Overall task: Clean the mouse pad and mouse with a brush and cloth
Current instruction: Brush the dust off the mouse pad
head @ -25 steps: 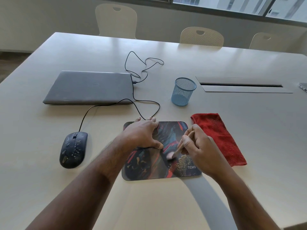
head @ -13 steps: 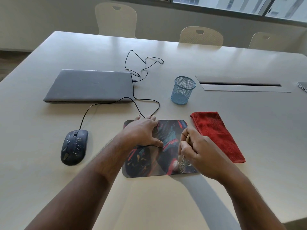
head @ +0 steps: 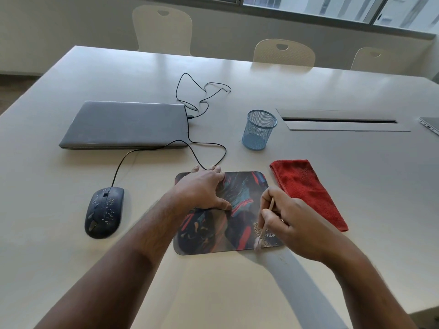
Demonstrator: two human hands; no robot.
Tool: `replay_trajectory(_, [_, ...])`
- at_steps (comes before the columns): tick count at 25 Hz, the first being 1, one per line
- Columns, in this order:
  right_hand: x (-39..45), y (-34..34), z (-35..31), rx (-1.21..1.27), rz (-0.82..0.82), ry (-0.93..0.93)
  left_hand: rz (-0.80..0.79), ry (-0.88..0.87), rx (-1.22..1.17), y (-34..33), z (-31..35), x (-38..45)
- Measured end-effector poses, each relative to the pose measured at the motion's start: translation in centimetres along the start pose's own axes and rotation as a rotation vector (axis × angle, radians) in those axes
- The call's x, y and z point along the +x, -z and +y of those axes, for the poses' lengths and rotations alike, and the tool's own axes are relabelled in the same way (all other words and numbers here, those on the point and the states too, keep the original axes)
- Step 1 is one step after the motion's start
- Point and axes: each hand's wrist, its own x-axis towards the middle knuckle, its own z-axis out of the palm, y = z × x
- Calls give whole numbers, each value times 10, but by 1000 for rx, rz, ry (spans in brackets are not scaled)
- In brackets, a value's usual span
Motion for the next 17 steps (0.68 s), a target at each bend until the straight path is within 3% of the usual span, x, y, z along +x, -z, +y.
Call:
replay_trajectory(4, [-2,-7,-7,142,-6,70,2,-5,4,0,0,0])
replay_trajectory(7, [-1,-8,0,33,-15,33,-12,-4,5,1,0,0])
replay_trajectory(9, [-1,0,5,-20,51,6,-7,-7,-3,1,0,0])
replay_trajectory(13, [7,-2,1,135,209,39,-3,-4,7,1,0,0])
replay_trajectory(17, [15,-21,2,121,151,-7,3,-2,13,1,0,0])
